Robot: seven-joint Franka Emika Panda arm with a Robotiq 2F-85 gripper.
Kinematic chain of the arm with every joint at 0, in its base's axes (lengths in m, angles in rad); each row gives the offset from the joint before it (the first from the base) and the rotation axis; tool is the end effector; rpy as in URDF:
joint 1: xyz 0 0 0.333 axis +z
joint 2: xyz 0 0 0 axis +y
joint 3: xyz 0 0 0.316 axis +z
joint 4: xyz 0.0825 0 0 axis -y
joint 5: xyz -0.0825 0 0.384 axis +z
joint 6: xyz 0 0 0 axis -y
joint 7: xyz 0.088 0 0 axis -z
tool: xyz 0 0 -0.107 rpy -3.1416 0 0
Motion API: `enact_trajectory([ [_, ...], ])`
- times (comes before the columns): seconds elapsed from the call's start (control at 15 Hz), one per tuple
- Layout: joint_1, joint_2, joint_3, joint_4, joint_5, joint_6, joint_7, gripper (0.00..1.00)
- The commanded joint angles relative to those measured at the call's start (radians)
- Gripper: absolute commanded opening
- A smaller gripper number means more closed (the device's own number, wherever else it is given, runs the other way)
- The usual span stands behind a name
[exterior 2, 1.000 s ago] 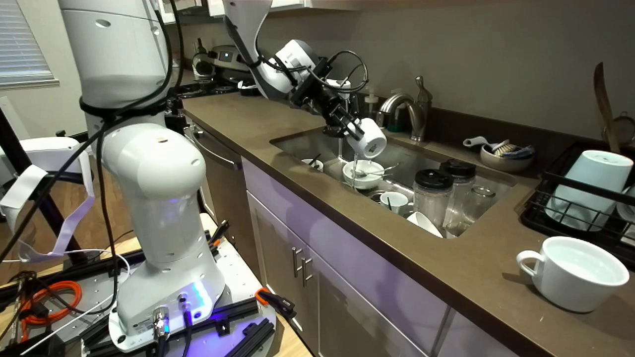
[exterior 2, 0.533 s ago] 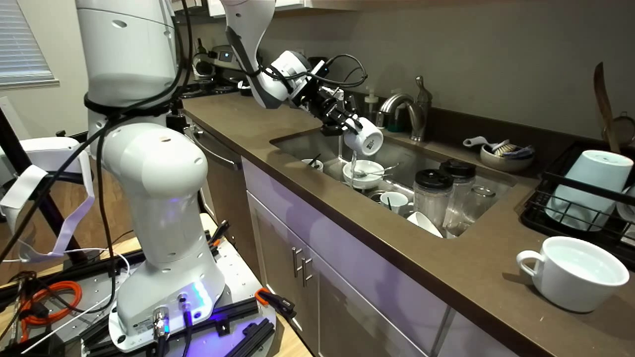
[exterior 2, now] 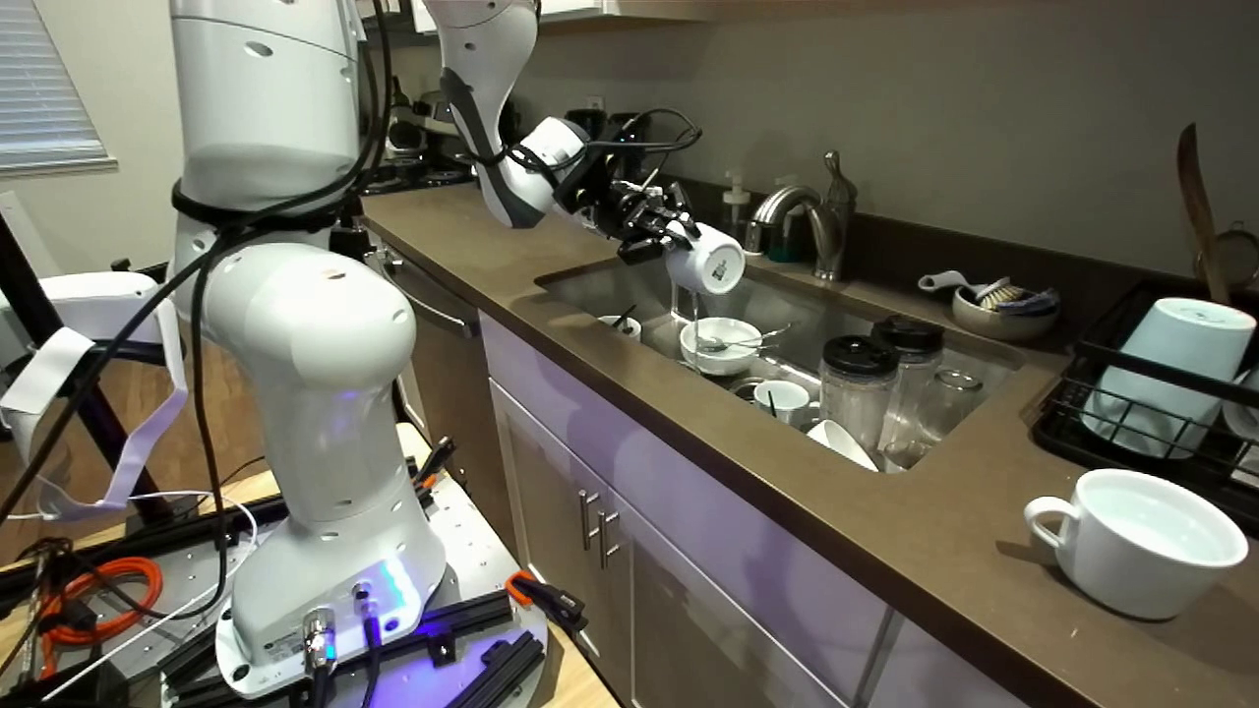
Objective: Pour the water from the left cup into the sink
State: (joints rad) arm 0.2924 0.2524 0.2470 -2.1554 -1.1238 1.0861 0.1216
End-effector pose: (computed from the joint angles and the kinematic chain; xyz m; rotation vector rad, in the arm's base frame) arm 0.4518 0.1243 0.3242 1.4800 0.5574 -0.7404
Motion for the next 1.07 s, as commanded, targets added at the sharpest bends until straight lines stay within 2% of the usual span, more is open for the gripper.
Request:
enact_trajectory([
  [0.0, 0.004, 0.021, 0.003, 0.029, -0.047, -0.097, 0.002, 0.04],
  [0.53, -0.006, 0.035, -0.001, 0.043, -0.084, -0.155, 0.0, 0.04],
  [1.0, -0.029, -0.004, 0.015, 0.074, 0.034, 0.01, 0.007, 0.04],
])
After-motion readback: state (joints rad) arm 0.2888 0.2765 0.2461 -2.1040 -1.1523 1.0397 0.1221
